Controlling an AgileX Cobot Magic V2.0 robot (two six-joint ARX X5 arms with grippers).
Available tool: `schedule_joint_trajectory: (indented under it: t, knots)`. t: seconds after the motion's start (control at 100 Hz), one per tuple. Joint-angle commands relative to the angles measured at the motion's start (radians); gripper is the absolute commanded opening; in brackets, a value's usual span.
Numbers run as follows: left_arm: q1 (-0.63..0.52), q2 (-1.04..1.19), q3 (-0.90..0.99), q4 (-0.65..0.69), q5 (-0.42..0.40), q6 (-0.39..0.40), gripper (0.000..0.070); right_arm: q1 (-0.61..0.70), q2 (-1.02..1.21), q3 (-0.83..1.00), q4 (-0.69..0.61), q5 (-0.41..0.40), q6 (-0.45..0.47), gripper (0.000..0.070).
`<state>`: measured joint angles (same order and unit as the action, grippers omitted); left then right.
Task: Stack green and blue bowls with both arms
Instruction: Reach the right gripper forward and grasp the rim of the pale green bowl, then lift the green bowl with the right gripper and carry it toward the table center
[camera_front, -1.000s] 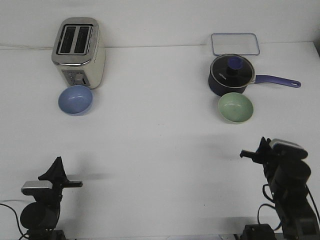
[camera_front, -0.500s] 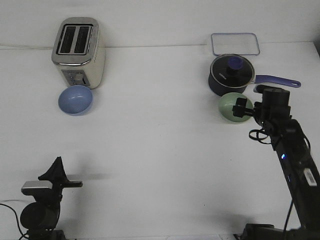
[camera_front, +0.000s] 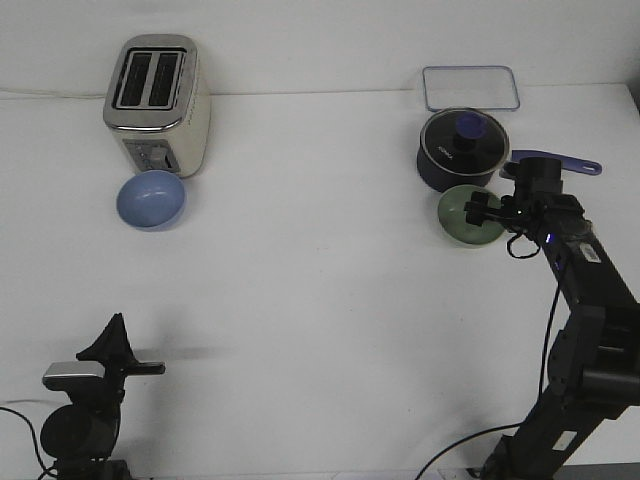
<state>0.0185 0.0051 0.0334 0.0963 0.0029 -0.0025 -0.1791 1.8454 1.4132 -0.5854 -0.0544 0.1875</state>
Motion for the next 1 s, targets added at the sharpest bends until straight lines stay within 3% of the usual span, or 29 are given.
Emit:
schedule_joint_trajectory:
  t: [0.0, 0.06, 0.16, 0.47, 0.72, 0.87, 0.99]
  knots:
    - [0.002, -0.001, -0.018, 0.01, 0.001, -0.007, 0.0015, 0.0, 0.03, 0.025, 0.002, -0.006, -0.01, 0.0434]
    - [0.002, -0.001, -0.018, 0.01, 0.001, -0.007, 0.0015, 0.0, 0.04, 0.025, -0.002, -0.009, -0.015, 0.0339]
    - [0.002, -0.001, -0.018, 0.01, 0.001, -0.007, 0.0015, 0.0, 0.041, 0.025, -0.011, -0.01, -0.039, 0.0]
    - [0.002, -0.001, -0.018, 0.009, 0.001, -0.007, 0.0015, 0.0, -0.068, 0.04, -0.069, -0.014, -0.085, 0.0]
    - [0.002, -0.001, -0.018, 0.01, 0.001, -0.007, 0.0015, 0.013, -0.299, 0.039, -0.109, -0.192, -0.052, 0.0]
    - [0.002, -0.001, -0.018, 0.009, 0.001, -0.007, 0.0015, 0.091, -0.431, -0.028, -0.146, -0.232, -0.052, 0.0]
    - [0.002, -0.001, -0.018, 0.01, 0.001, -0.007, 0.0015, 0.198, -0.559, -0.171, -0.097, -0.239, -0.028, 0.0]
